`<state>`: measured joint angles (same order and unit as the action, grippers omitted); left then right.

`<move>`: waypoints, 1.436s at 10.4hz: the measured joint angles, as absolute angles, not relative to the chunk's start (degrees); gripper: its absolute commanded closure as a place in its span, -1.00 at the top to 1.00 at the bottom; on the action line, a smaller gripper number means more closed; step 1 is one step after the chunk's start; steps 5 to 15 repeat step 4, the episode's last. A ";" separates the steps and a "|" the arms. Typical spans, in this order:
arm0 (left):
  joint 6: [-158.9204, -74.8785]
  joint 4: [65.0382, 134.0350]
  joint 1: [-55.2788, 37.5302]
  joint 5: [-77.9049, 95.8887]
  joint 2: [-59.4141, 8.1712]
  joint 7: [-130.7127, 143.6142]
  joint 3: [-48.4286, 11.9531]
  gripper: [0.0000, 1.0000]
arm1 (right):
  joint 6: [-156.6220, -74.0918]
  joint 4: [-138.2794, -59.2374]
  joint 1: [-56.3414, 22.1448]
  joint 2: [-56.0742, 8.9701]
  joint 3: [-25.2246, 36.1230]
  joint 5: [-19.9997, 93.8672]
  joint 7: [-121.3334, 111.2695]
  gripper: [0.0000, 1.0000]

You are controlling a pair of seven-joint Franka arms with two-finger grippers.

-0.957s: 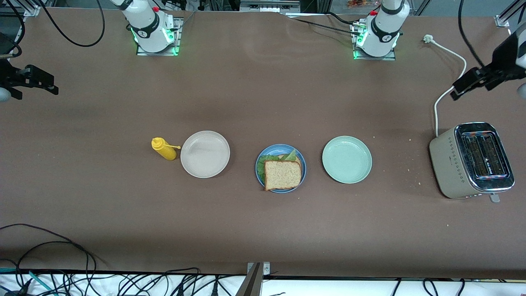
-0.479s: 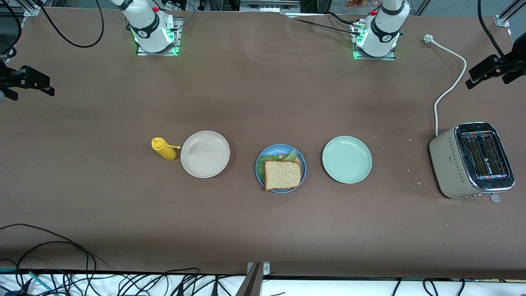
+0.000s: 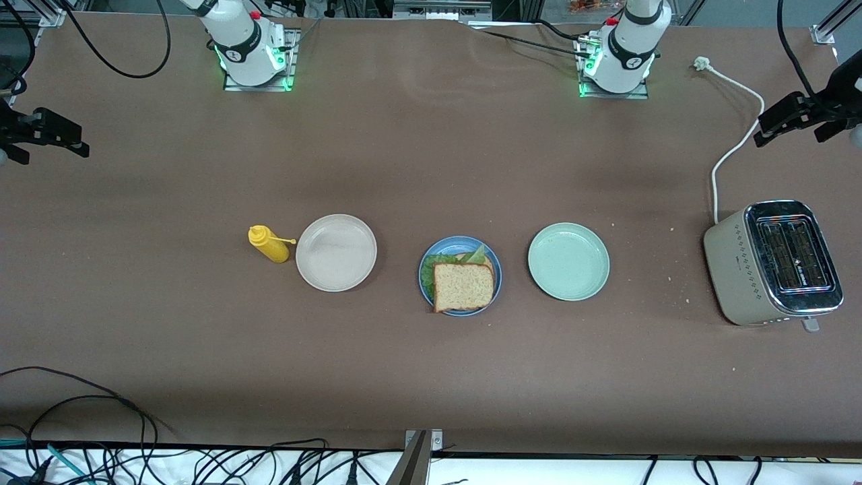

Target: Make sandwich in blue plate with both arms

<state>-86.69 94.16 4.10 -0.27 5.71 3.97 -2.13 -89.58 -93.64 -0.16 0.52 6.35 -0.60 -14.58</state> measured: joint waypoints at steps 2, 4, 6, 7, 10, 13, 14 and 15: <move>-86.69 94.16 4.11 -0.27 5.63 3.97 -2.37 1.00 | -89.58 -93.64 -0.16 0.52 6.35 -0.60 -14.58 1.00; -86.69 94.16 4.22 -0.27 5.59 3.97 -2.26 1.00 | -89.56 -93.64 -0.16 0.52 6.35 -0.60 -14.58 1.00; -86.69 94.16 4.22 -0.27 5.59 3.97 -2.26 1.00 | -89.56 -93.64 -0.16 0.52 6.35 -0.60 -14.58 1.00; -86.69 94.16 4.22 -0.27 5.59 3.97 -2.26 1.00 | -89.56 -93.64 -0.16 0.52 6.35 -0.60 -14.58 1.00; -86.69 94.16 4.22 -0.27 5.59 3.97 -2.26 1.00 | -89.56 -93.64 -0.16 0.52 6.35 -0.60 -14.58 1.00; -86.69 94.16 4.22 -0.27 5.59 3.97 -2.26 1.00 | -89.56 -93.64 -0.16 0.52 6.35 -0.60 -14.58 1.00; -86.69 94.16 4.22 -0.27 5.59 3.97 -2.26 1.00 | -89.56 -93.64 -0.16 0.52 6.35 -0.60 -14.58 1.00; -86.69 94.16 4.22 -0.27 5.59 3.97 -2.26 1.00 | -89.56 -93.64 -0.16 0.52 6.35 -0.60 -14.58 1.00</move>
